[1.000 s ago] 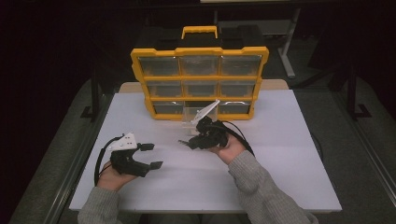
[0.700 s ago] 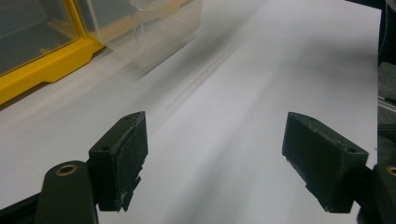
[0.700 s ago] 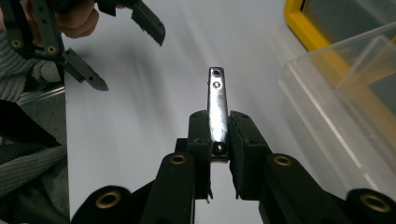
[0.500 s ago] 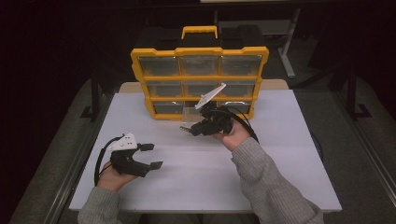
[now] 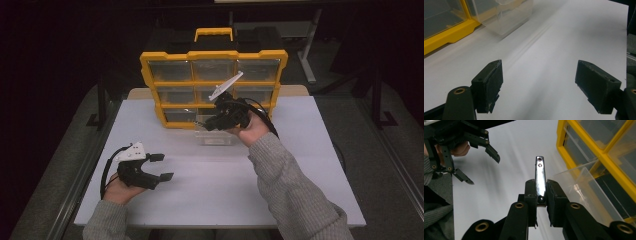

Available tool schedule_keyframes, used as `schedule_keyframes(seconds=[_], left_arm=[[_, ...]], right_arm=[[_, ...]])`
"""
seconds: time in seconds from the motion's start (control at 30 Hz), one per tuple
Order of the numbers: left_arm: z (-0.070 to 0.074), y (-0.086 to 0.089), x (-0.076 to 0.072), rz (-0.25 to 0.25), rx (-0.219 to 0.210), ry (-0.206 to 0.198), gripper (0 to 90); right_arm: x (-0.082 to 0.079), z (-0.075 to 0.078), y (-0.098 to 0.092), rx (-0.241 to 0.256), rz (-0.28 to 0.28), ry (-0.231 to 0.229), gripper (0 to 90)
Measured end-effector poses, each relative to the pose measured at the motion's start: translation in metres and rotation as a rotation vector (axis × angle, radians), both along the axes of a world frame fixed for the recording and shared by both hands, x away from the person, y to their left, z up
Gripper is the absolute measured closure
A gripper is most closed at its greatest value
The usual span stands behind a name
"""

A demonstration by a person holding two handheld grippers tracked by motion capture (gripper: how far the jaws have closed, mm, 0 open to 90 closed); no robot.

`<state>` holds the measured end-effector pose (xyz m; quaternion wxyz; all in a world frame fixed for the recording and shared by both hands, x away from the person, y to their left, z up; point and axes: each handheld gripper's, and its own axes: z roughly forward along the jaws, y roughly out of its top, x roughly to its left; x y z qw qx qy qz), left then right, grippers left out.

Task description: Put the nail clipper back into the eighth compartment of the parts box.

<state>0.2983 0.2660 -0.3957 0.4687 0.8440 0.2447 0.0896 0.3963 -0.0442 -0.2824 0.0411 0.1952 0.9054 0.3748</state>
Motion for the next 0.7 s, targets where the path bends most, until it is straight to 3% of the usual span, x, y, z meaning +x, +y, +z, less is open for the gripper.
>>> schedule_keyframes(seconds=[0.37,0.4,0.47,0.7], left_arm=[[0.001,0.001,0.0,-0.005,0.006,-0.005,21.9],[0.001,0.001,0.0,-0.004,0.004,-0.004,21.8],[0.001,0.002,0.001,-0.003,0.001,-0.004,21.8],[0.001,0.001,0.001,-0.007,0.002,-0.008,21.3]], right_arm=[[0.011,0.01,-0.004,0.002,-0.025,-0.01,78.0],[0.011,0.012,-0.004,0.007,-0.042,0.008,78.0],[0.014,0.012,-0.007,0.008,-0.033,-0.01,78.0],[0.021,0.014,-0.011,0.012,-0.069,0.005,78.0]])
